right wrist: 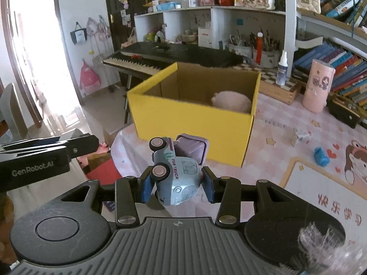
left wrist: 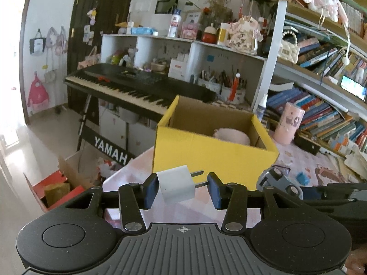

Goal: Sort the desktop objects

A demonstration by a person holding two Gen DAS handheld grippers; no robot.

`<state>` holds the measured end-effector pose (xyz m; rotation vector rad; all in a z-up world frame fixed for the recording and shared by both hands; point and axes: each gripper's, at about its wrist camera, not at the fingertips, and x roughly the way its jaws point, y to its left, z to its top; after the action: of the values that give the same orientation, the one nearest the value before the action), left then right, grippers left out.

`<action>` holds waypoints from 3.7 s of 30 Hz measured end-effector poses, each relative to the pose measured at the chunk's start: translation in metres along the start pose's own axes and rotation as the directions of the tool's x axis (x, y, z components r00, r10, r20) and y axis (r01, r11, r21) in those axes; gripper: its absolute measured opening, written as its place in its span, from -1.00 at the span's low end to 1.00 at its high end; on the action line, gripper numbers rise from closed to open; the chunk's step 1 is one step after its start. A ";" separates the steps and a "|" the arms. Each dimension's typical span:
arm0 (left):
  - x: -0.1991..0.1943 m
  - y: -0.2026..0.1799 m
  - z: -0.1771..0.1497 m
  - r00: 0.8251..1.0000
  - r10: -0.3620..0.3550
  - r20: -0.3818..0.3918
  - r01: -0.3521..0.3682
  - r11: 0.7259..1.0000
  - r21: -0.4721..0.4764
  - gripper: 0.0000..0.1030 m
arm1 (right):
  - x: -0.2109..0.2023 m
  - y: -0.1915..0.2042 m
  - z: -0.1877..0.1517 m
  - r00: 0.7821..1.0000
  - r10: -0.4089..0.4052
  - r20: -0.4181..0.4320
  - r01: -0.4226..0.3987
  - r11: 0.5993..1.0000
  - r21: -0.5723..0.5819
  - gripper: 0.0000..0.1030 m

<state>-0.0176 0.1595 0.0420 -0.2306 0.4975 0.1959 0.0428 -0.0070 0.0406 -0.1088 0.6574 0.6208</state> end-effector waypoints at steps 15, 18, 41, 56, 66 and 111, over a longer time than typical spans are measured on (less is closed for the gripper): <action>0.065 -0.026 0.047 0.999 0.013 0.030 -0.014 0.999 0.035 -0.13 | 0.047 -0.041 0.058 0.998 0.026 0.049 -0.026 1.000 -0.012 -0.20; 0.078 -0.030 0.054 0.999 0.021 0.034 -0.022 0.999 0.036 -0.13 | 0.056 -0.048 0.068 0.998 0.033 0.051 -0.032 0.999 -0.024 -0.20; 0.176 -0.062 0.061 0.991 0.087 -0.105 -0.070 0.986 0.149 -0.13 | 0.150 -0.097 0.101 0.992 0.059 -0.109 -0.085 0.964 -0.252 -0.20; 0.204 -0.079 0.054 0.969 0.135 -0.207 -0.081 0.965 0.251 -0.13 | 0.190 -0.096 0.103 0.969 0.090 -0.231 -0.200 0.833 -0.516 -0.20; 0.197 -0.088 0.052 0.979 0.129 -0.157 -0.085 0.961 0.264 -0.08 | 0.193 -0.098 0.102 0.969 0.085 -0.232 -0.205 0.801 -0.563 -0.20; 0.083 -0.061 0.035 0.996 0.085 -0.012 -0.083 0.990 0.118 0.53 | 0.050 -0.118 0.059 0.985 -0.156 0.072 0.160 0.985 -0.067 0.06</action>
<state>0.0846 0.1214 0.0413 -0.0966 0.5347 0.2456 0.1727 -0.0608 0.0460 -0.2051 0.5556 0.4930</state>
